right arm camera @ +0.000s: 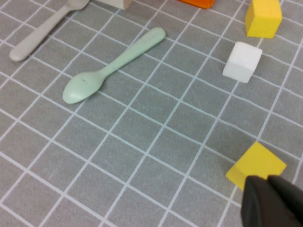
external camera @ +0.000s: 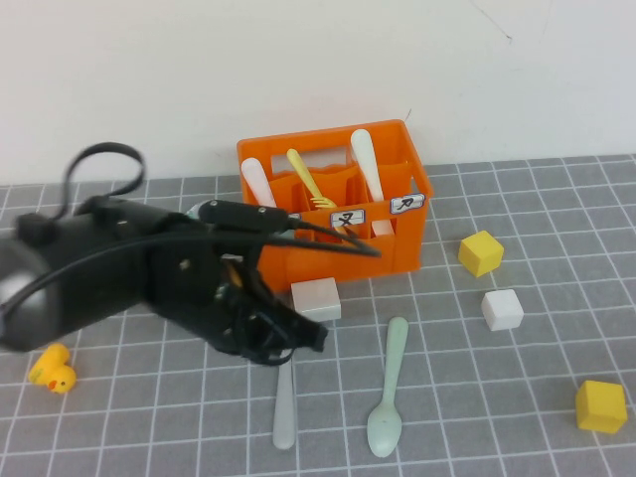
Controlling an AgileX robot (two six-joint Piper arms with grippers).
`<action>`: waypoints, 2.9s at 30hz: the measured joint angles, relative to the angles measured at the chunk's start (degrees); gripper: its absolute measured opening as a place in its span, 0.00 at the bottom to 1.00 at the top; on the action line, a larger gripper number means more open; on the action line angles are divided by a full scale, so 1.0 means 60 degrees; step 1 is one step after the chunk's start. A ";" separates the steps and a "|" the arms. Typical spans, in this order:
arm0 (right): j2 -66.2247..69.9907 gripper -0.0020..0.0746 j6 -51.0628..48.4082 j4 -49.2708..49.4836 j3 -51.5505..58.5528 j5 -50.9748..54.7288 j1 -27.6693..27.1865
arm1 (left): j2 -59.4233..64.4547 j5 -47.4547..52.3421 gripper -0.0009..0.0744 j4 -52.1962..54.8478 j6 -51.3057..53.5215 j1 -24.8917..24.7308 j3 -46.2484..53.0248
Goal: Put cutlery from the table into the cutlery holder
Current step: Pick up the fork
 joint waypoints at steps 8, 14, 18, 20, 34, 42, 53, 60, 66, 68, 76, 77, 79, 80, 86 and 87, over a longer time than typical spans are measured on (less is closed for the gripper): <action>0.0000 0.02 -0.0008 0.0000 0.0000 0.0000 0.0000 | 0.1357 -0.0248 0.50 0.0022 -0.0900 0.0000 -0.0797; 0.0000 0.02 -0.0008 0.0000 0.0000 0.0000 0.0000 | 0.1675 -0.0292 0.59 0.0599 -0.1839 0.0000 -0.0842; 0.0000 0.02 -0.0008 0.0020 0.0000 0.0000 0.0000 | 0.1846 -0.0292 0.60 0.0837 -0.2234 0.0000 -0.0842; 0.0000 0.02 -0.0008 0.0020 0.0000 0.0000 0.0000 | 0.1911 -0.0298 0.60 0.0932 -0.2301 0.0000 -0.0842; 0.0000 0.02 -0.0025 0.0020 0.0000 0.0000 0.0000 | 0.1035 -0.0108 0.45 0.2543 -0.3472 0.0000 -0.0842; 0.0000 0.02 -0.0047 0.0020 0.0000 0.0000 0.0000 | -0.0412 0.0583 0.45 0.3947 -0.4555 0.0000 -0.0842; 0.0000 0.02 -0.0045 0.0020 0.0000 0.0000 0.0000 | -0.0171 0.0103 0.44 0.3013 -0.5341 0.0000 -0.0674; 0.0000 0.02 -0.0045 0.0020 0.0000 0.0000 0.0000 | 0.1227 -0.0287 0.44 0.2563 -0.5341 -0.0018 -0.0603; 0.0000 0.02 -0.0045 0.0020 0.0000 0.0000 0.0000 | 0.1735 -0.0425 0.44 0.2234 -0.5265 -0.0054 -0.0603; 0.0000 0.02 -0.0045 0.0020 0.0000 0.0000 0.0000 | 0.1851 -0.0521 0.44 0.2145 -0.5152 -0.0132 -0.0603; 0.0000 0.02 -0.0045 0.0020 0.0000 0.0000 0.0000 | 0.2276 -0.1164 0.44 0.2030 -0.5107 -0.0523 -0.0603; 0.0000 0.02 -0.0045 0.0020 0.0000 0.0000 0.0000 | 0.2336 -0.1177 0.44 0.2030 -0.5107 -0.0523 -0.0603; 0.0000 0.02 -0.0045 0.0020 0.0000 0.0000 0.0000 | 0.2431 -0.1177 0.44 0.2030 -0.5107 -0.0523 -0.0603; 0.0000 0.02 -0.0045 0.0020 0.0000 0.0000 0.0000 | 0.2480 -0.1185 0.44 0.2030 -0.5107 -0.0523 -0.0603; 0.0000 0.02 -0.0045 0.0034 0.0000 0.0000 0.0000 | 0.2616 -0.1200 0.44 0.2047 -0.5088 -0.0523 -0.0620; 0.0000 0.02 -0.0045 0.0034 0.0000 0.0000 0.0000 | 0.2616 -0.1200 0.42 0.2063 -0.5088 -0.0523 -0.0620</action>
